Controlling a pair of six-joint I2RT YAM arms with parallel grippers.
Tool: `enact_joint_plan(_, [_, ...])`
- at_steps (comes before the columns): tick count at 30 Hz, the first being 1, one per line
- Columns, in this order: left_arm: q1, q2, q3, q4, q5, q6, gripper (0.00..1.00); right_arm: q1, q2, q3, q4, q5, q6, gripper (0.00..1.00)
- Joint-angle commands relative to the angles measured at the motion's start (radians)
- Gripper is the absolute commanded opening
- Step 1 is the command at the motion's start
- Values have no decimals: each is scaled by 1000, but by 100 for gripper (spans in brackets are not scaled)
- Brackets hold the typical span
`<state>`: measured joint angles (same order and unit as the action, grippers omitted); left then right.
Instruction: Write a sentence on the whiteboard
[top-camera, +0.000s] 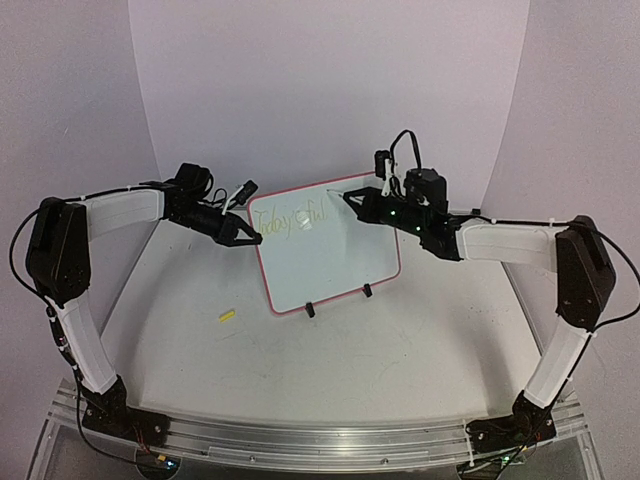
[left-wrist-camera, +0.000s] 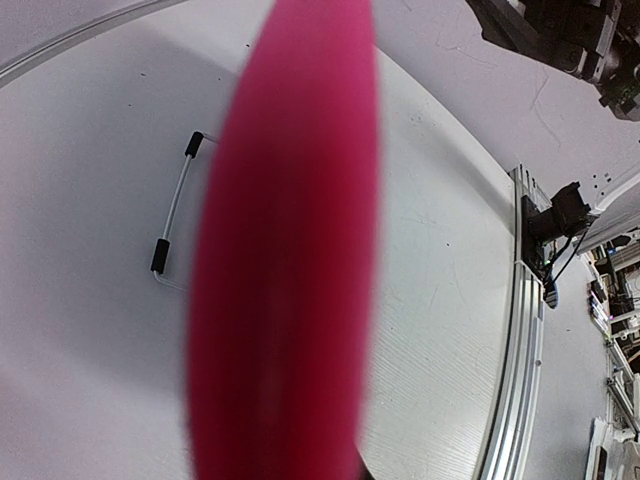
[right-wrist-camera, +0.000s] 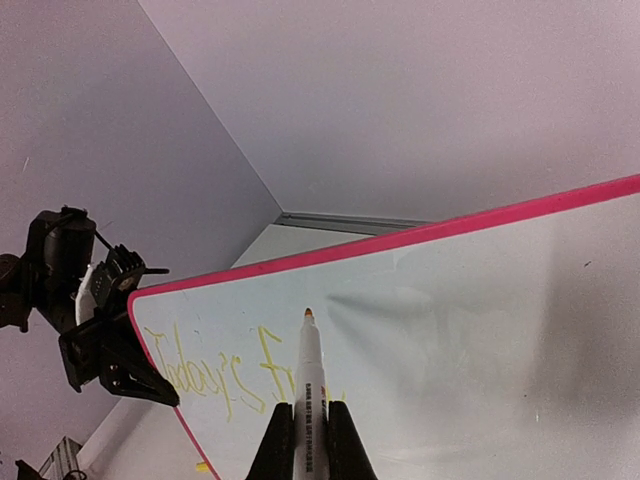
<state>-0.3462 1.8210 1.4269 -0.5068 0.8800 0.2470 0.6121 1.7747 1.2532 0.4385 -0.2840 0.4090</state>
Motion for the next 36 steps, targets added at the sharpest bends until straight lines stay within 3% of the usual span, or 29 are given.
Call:
enact_joint_plan(1, [-21, 13, 20, -39, -28, 34, 0, -2, 31, 46, 9, 19, -12, 0])
enact_joint_plan(36, [-22, 17, 20, -38, -24, 32, 0, -3, 10, -107, 3, 32, 10, 0])
